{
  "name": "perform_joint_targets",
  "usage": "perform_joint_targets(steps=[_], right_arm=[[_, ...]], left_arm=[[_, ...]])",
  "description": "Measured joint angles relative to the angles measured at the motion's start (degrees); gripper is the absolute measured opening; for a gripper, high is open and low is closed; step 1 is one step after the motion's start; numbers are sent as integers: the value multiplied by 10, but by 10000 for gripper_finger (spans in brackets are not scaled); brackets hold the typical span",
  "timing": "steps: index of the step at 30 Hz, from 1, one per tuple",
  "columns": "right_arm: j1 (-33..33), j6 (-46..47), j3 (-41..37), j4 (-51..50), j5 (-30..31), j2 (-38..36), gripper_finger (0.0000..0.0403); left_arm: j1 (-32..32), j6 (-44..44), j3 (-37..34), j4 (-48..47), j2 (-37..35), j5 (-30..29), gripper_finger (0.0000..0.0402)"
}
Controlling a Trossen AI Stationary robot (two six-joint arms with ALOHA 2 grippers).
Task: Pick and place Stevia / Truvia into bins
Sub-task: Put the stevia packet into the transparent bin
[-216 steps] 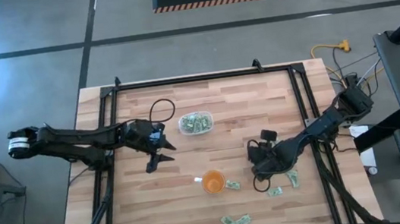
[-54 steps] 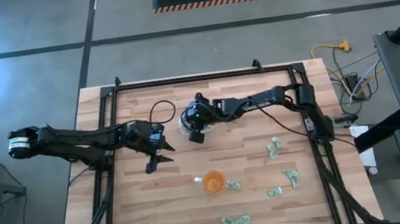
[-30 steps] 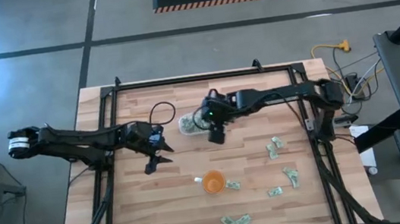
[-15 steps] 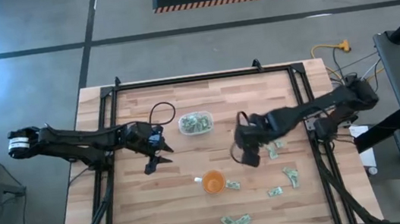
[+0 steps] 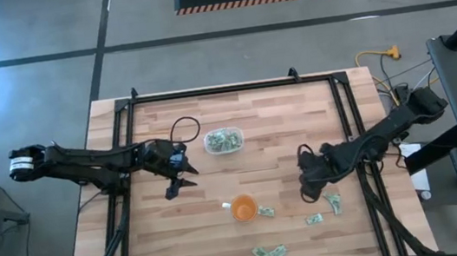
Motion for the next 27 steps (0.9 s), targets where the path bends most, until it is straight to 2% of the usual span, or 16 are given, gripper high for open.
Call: perform_joint_targets(steps=[5,10,27], right_arm=[[1,34,-33,-1,34,-3,96],[1,45,-36,-1,74,-2,89],[1,149,-82,1,74,-2,104]], left_arm=[[0,0,0,6,0,0,178],[0,0,-2,9,0,0,178],[0,0,-5,10,0,0,178]])
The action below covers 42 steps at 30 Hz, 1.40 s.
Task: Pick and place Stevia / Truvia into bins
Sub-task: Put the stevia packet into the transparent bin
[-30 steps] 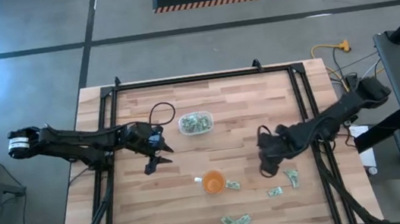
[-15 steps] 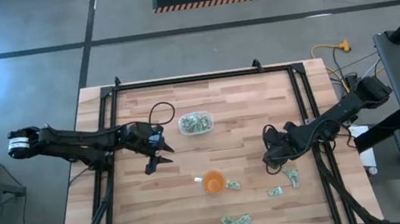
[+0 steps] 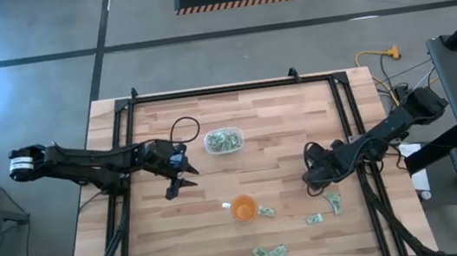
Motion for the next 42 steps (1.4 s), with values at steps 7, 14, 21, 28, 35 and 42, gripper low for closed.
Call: perform_joint_targets(steps=[7,14,21,28,35,42], right_arm=[[0,-2,-20,37,-1,0,95],[0,-1,-35,58,-2,0,79],[0,-2,-36,59,-2,0,66],[0,-11,-38,62,0,0,50],[0,-39,-38,77,1,0,11],[0,-158,-38,137,60,-1,9]], left_arm=[[0,0,0,0,0,0,178],[-1,-19,3,40,0,2,178],[-26,-27,12,66,-1,15,178],[-76,-27,26,66,-1,15,178],[-124,-16,57,57,-2,15,178],[-129,23,70,54,-2,7,178]])
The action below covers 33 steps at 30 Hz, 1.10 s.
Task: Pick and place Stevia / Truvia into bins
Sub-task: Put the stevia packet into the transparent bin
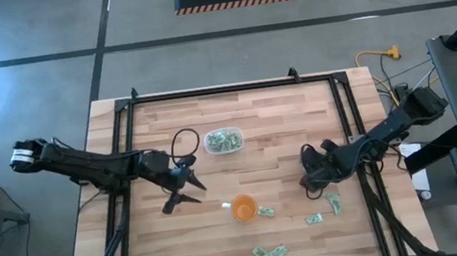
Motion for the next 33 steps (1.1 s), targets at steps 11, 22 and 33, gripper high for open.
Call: perform_joint_targets(steps=[11,22,33], right_arm=[[0,-237,79,9,115,-52,9],[-97,-629,171,227,86,-80,9],[-317,-754,292,251,-172,44,9]], left_arm=[[2,186,10,0,-48,-166,178],[2,251,-1,1,-66,-483,178],[2,123,-23,4,-47,-484,178]])
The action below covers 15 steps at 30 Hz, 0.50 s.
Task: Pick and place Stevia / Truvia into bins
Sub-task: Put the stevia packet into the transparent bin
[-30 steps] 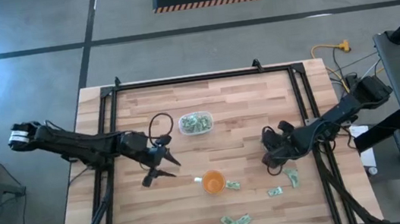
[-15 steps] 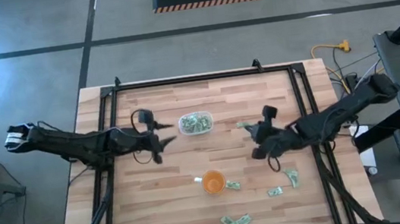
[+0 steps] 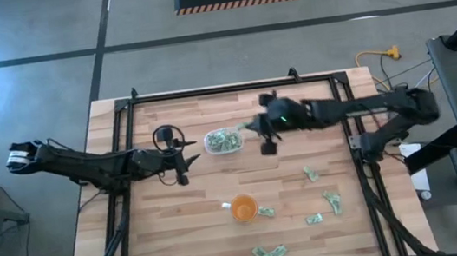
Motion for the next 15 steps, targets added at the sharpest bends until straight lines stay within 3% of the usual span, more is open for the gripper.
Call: perform_joint_targets(steps=[9,15], right_arm=[[-103,19,109,-43,-175,165,9],[-105,-8,158,-116,-182,229,9]], left_arm=[[-1,-162,-4,-5,18,31,178],[-4,-252,-4,-4,46,103,178]])
